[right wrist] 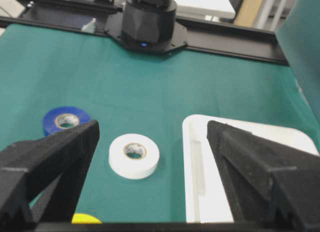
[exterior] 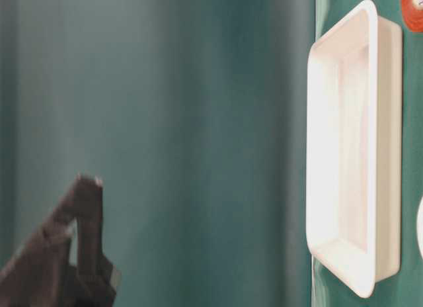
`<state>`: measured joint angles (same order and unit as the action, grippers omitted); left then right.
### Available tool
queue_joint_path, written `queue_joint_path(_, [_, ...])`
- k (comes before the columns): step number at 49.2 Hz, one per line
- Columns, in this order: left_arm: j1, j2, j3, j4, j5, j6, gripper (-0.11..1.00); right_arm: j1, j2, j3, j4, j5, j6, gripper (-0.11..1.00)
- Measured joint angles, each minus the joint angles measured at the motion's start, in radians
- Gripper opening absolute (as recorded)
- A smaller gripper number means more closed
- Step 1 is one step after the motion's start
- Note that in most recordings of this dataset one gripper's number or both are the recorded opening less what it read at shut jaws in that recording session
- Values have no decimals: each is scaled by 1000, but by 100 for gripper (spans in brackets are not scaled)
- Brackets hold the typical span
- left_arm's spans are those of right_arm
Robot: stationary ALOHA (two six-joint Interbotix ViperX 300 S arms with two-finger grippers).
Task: Pick up the tape from a random location and place it into the white case.
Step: 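Move the open left gripper over the black tape roll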
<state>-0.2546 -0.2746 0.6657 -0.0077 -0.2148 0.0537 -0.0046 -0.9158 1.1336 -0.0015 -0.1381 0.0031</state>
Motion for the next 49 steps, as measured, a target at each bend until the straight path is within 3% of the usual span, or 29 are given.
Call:
queue_joint_path(26, [12,28,-57,0,95,15,99,0,8,0,2,5,0,91])
queue_joint_path(38, [28,43,-153,0,330,15,99,0,8,0,2,12,0,91])
queue_joint_path(49, [61,140,-296,0,627,14,99,0,9,0,2,20,0,91])
